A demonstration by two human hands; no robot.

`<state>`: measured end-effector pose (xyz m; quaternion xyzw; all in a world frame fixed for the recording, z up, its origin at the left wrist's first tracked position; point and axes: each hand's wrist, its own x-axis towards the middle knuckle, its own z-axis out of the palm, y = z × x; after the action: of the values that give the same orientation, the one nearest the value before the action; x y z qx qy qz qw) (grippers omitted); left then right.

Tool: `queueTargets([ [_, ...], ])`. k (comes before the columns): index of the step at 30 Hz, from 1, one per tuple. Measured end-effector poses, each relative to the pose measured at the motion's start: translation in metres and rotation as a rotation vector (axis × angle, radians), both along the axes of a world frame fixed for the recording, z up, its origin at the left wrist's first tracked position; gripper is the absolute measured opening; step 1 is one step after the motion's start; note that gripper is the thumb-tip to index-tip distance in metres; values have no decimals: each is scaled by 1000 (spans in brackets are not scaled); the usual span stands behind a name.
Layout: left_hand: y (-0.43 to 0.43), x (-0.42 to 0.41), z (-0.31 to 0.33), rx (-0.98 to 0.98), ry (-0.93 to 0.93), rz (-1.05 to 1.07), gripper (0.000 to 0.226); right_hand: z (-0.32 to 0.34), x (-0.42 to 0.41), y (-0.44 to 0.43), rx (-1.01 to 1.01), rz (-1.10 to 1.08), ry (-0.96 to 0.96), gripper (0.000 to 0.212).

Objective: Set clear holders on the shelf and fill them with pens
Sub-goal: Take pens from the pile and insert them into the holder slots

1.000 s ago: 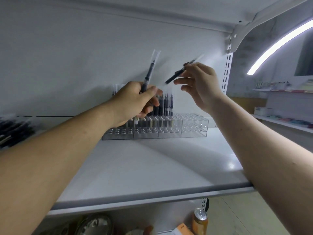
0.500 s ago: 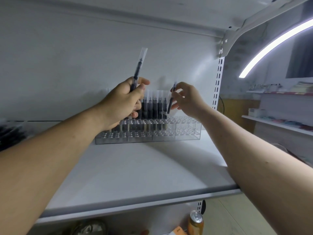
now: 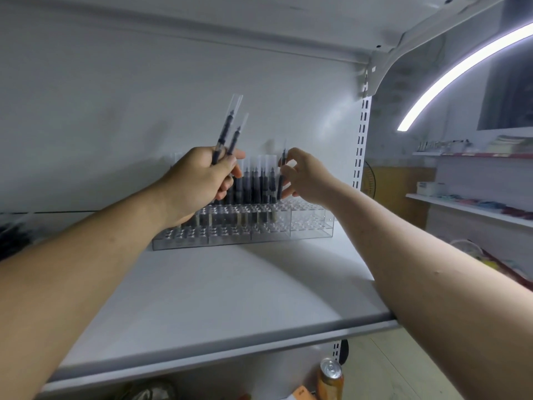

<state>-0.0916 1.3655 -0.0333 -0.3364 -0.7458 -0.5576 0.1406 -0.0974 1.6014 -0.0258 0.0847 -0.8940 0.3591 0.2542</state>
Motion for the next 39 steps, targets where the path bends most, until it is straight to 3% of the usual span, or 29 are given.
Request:
queueTargets([
  [7, 0, 6, 0, -9, -9, -52, 28, -4, -15, 4, 108, -96, -12, 15],
  [11, -1, 7, 0, -23, -25, -87, 28, -5, -17, 4, 268, -182, -52, 22],
  [16, -4, 5, 3, -12, -79, -93, 25, -4, -10, 8, 271, -161, -73, 25],
  [19, -4, 7, 4, 12, -190, -165, 25, 4, -7, 11, 209, -215, 32, 28],
  [21, -4, 9, 4, 40, -241, -202, 25, 11, -2, 11, 126, -250, 199, 15],
  [24, -2, 11, 4, 41, -229, -195, 26, 19, 10, 3, -99, -31, 312, 10],
  [28, 0, 14, 2, 22, -170, -182, 27, 16, 20, -14, -331, 380, 16, 17],
  [32, 3, 16, -1, -32, -117, -195, 28, 14, 21, -18, -346, 504, -59, 21],
  [36, 4, 18, 1, -39, -128, -188, 27, 15, 22, -17, -395, 566, -63, 7],
  [39, 3, 21, 4, -28, -144, -172, 28, 16, 22, -15, -420, 599, -57, 16],
])
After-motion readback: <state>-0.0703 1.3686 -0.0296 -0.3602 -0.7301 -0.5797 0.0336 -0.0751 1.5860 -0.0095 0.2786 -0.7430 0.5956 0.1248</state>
